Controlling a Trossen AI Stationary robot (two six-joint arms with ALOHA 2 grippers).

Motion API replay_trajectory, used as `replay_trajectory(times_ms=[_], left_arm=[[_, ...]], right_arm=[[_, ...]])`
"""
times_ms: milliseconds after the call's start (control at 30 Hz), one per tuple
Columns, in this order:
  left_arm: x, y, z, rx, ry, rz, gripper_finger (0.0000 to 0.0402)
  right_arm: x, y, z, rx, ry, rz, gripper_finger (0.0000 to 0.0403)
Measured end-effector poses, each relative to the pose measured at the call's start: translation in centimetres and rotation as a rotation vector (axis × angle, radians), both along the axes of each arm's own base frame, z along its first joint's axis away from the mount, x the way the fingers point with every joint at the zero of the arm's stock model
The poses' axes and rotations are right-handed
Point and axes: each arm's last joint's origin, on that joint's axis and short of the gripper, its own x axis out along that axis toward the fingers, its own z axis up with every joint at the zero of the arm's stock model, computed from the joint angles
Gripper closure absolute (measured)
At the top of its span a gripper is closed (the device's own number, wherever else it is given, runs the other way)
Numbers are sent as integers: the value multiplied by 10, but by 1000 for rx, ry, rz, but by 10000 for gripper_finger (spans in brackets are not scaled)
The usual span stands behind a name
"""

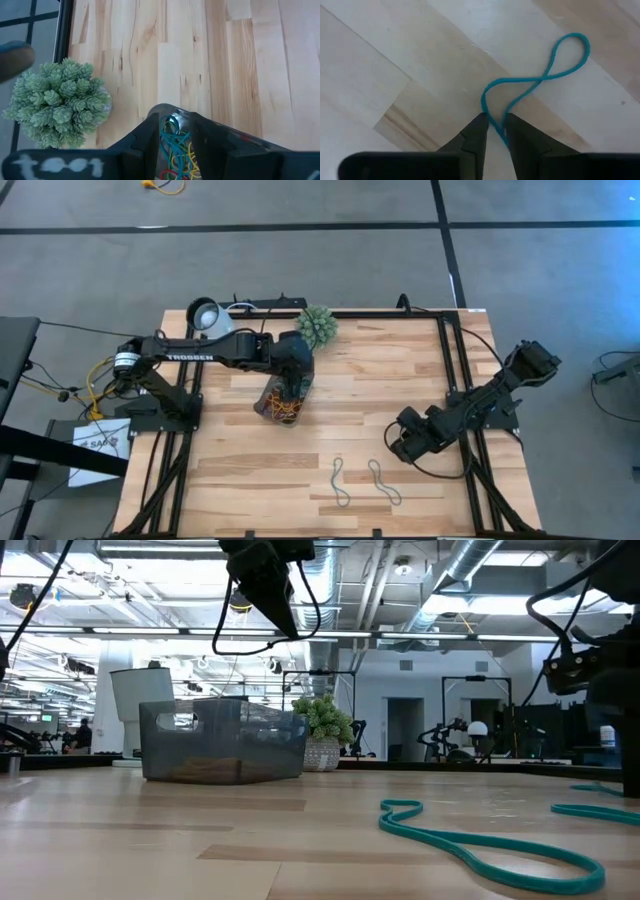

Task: Pick and place items into bin
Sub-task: Put the blue rubber band into the black bin

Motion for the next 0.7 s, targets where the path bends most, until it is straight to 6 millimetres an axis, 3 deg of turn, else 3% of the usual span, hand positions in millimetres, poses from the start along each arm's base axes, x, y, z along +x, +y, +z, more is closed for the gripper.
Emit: replay_trajectory(times_ms=[133, 233, 533, 700], left_arm=[[0, 0, 0, -1, -1, 2, 303], [0, 0, 0, -6, -3, 9, 303], [3, -8, 1, -109, -37, -43, 304], [5, -21, 2, -136, -55, -100, 304]], right_arm=[[2, 1, 1, 12, -18, 5, 385], [4, 4, 8, -1, -41, 46, 393], [31, 10, 81, -212, -447, 188, 401], [33, 9, 93, -171, -447, 223, 399]])
